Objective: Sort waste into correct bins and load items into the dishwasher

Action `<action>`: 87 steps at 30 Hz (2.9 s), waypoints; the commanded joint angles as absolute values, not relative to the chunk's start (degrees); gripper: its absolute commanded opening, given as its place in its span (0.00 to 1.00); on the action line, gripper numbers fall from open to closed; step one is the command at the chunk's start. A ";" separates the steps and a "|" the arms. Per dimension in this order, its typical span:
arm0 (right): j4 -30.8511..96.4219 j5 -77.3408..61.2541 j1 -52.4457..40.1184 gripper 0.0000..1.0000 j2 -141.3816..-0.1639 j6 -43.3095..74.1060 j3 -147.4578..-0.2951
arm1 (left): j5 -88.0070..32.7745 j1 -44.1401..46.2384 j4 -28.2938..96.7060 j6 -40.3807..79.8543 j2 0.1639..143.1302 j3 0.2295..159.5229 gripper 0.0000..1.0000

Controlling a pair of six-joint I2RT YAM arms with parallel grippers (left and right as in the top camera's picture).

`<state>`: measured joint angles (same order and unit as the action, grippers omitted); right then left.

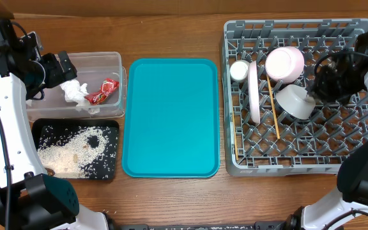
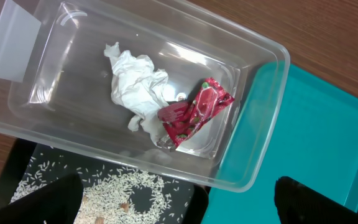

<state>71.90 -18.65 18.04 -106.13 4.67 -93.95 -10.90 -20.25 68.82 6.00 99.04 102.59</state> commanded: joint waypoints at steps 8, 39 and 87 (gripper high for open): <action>64.55 -16.36 17.85 0.05 -106.00 7.84 -90.30 | -11.42 -20.23 68.75 6.42 98.13 104.03 1.00; 90.32 -22.57 11.31 1.00 -104.22 8.62 -110.98 | -11.42 -20.23 68.75 6.44 98.13 104.03 1.00; 84.44 -22.57 6.02 1.00 -65.23 8.62 -110.98 | -11.42 -20.23 68.75 6.42 98.13 104.03 1.00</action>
<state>85.71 -22.26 8.51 -68.69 8.80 -110.26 -10.90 -20.25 68.82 6.00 99.04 102.59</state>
